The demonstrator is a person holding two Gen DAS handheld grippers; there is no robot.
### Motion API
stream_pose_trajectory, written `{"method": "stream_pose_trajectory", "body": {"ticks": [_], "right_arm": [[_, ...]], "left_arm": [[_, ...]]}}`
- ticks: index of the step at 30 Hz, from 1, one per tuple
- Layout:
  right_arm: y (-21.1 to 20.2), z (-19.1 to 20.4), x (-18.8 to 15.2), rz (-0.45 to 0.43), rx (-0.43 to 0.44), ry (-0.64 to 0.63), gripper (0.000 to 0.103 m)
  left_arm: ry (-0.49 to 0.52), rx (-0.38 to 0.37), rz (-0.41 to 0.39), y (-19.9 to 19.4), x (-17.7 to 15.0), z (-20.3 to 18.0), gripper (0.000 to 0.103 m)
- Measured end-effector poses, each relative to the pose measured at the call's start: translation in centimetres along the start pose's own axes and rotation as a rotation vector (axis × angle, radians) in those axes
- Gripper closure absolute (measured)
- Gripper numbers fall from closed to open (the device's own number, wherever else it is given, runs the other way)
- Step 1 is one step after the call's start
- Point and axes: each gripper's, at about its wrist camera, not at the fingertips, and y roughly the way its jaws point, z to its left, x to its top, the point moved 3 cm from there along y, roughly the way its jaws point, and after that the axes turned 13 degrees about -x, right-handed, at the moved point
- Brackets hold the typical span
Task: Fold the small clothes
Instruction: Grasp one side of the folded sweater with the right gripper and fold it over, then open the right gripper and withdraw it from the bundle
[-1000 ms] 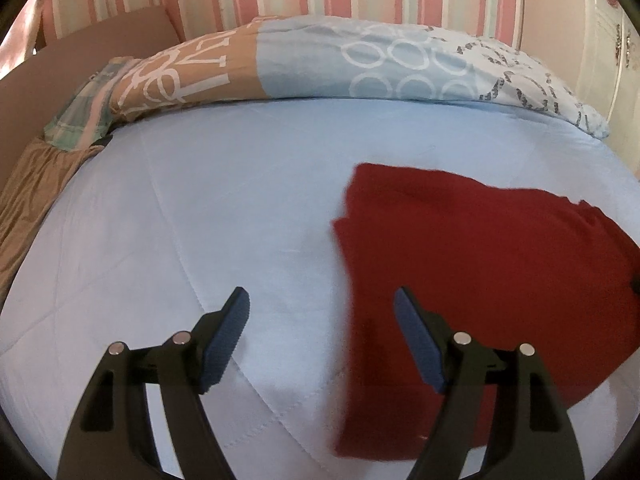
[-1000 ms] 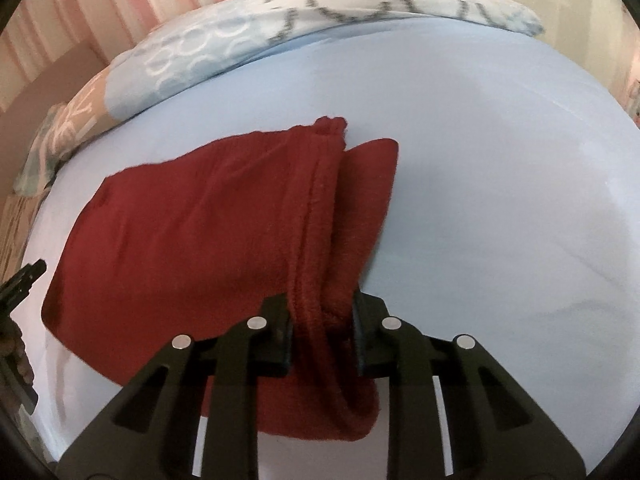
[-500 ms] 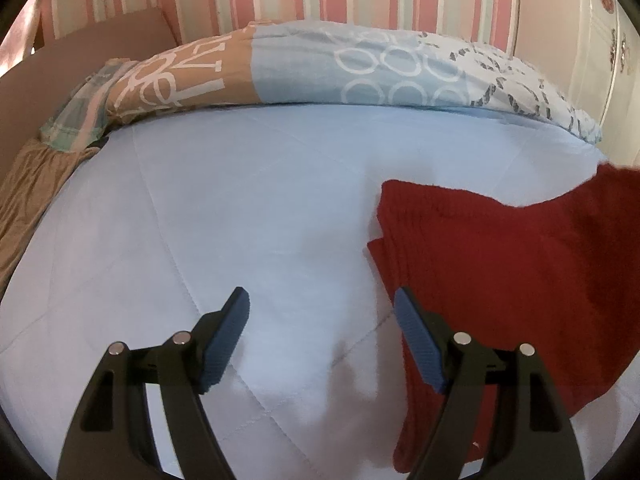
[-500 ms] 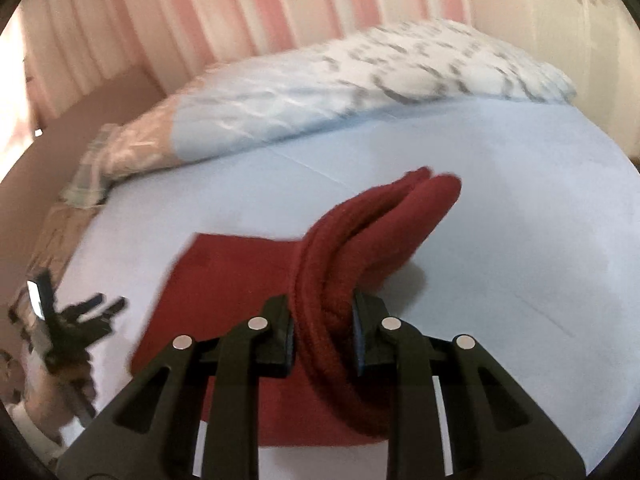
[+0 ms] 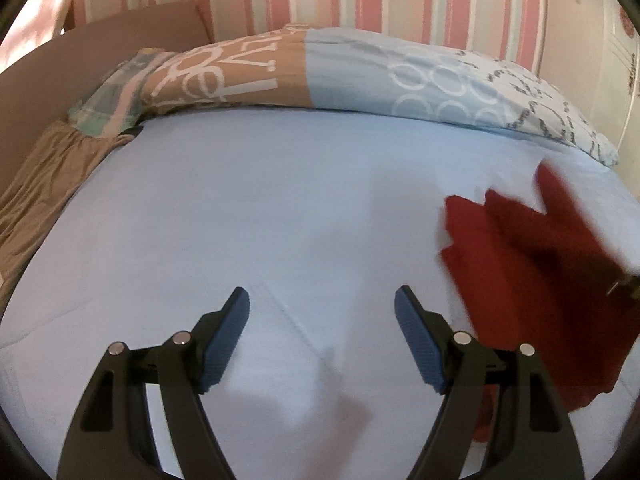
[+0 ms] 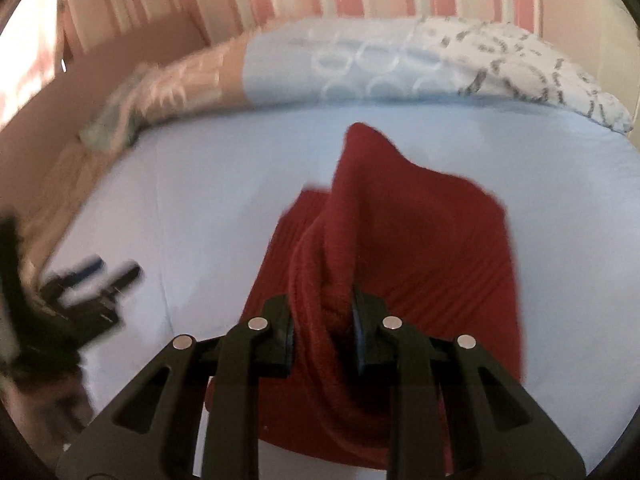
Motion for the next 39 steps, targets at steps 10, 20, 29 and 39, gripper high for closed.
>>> {"method": "stream_pose_trajectory", "body": {"ticks": [10, 20, 29, 39], "right_arm": [[-1.9, 1.0, -1.7, -0.081, 0.139, -0.012, 0.035], [-6.4, -11.7, -1.7, -0.216, -0.008, 0.108, 0.020], [-6.6, -17.2, -6.7, -0.175, -0.033, 0.192, 0.020], [-6.9, -17.1, -7.1, -0.168, -0.006, 0.207, 0.020]], "left_arm": [[-0.013, -0.029, 0.018, -0.5, -0.1, 0.5, 0.027], [0.054, -0.248, 0.081, 0.5, -1.0, -9.7, 0.027], [0.056, -0.306, 0.160, 3.6, -1.7, -15.3, 0.027], [-0.010, -0.322, 0.250, 6.8, -2.6, -16.8, 0.056]]}}
